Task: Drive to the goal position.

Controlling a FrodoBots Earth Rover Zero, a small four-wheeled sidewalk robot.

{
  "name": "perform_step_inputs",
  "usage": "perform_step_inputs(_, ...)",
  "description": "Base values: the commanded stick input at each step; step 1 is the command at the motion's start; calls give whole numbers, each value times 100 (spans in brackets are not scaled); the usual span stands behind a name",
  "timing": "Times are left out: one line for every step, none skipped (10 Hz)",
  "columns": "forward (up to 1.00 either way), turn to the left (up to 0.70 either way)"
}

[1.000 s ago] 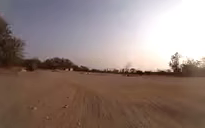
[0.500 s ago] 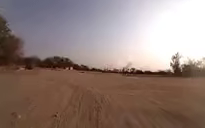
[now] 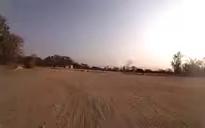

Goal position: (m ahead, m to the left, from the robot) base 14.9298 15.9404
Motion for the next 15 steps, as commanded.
perform_step_inputs(70, 0)
perform_step_inputs(70, 0)
perform_step_inputs(70, 0)
perform_step_inputs(70, 0)
perform_step_inputs(70, 0)
perform_step_inputs(70, 0)
perform_step_inputs(70, 0)
perform_step_inputs(70, 0)
perform_step_inputs(70, 0)
perform_step_inputs(70, 0)
perform_step_inputs(70, 0)
perform_step_inputs(70, 3)
perform_step_inputs(70, 20)
perform_step_inputs(70, 35)
perform_step_inputs(70, 35)
